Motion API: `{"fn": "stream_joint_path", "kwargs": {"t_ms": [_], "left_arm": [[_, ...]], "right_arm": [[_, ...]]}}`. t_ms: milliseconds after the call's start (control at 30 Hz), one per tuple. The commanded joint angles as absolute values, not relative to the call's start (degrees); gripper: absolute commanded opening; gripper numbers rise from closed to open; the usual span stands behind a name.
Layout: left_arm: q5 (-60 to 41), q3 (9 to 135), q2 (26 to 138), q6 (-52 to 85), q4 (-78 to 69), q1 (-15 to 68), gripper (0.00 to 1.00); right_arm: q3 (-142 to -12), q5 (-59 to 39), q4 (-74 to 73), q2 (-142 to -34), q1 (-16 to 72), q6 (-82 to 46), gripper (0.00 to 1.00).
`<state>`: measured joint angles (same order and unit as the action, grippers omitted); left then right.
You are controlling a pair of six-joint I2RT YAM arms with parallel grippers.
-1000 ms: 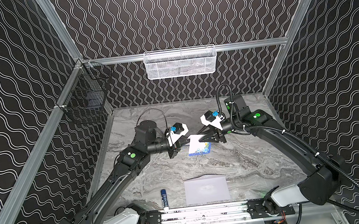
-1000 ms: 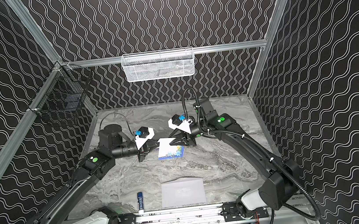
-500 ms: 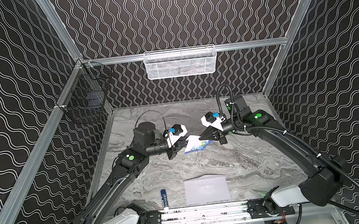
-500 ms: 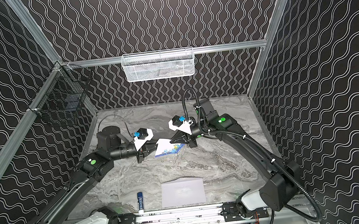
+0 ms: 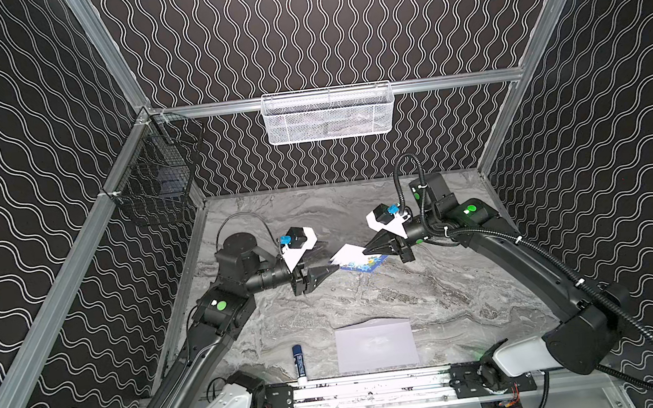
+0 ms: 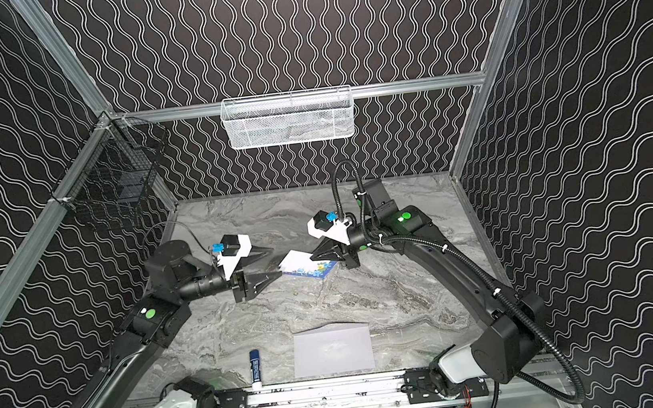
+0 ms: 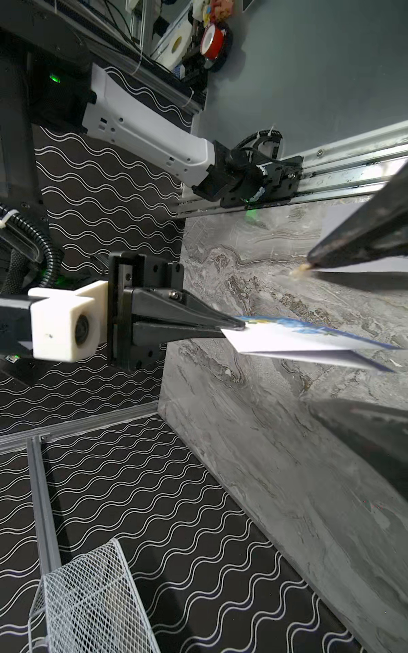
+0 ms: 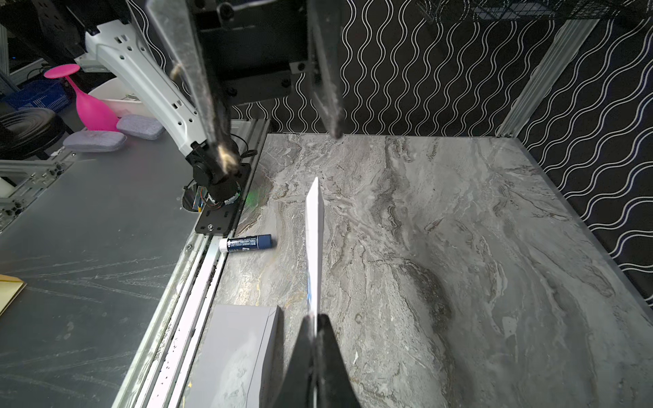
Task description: Place the letter into the envelope and seal it
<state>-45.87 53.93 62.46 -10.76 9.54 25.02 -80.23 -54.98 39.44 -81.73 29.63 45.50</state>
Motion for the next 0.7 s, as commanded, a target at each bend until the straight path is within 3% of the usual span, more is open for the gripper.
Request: {"fn": "stream_joint_path", "kwargs": {"t_ms": [0,133,333,600,667], "left_arm": [[-49.2,55.6,65.2,-12.5,5.7,24.9,0.62],[-51.8,57.6,68.9,-12.9,5.7,25.0,0.57],[-54.1,56.2,68.8,-12.2,4.4,25.1,0.40],[-52.1,57.1,70.6,-12.7,7.9,25.9,0.00],[-51.2,57.4,70.9,-13.1,8.9,26.0,0.00]], "right_arm": [[-80.6,-57.0,40.3,-80.9,29.7,46.3,0.00],[-81.2,-56.8,40.2,-80.8,29.7,45.8,0.00],[-82.4,-56.2,41.1,-81.4,29.7,45.9,0.00],[-83.9,-55.4,41.9,-82.0,29.7,46.1,0.00],[-83.9,-55.2,41.7,-81.9,29.7,46.1,0.00]]}}
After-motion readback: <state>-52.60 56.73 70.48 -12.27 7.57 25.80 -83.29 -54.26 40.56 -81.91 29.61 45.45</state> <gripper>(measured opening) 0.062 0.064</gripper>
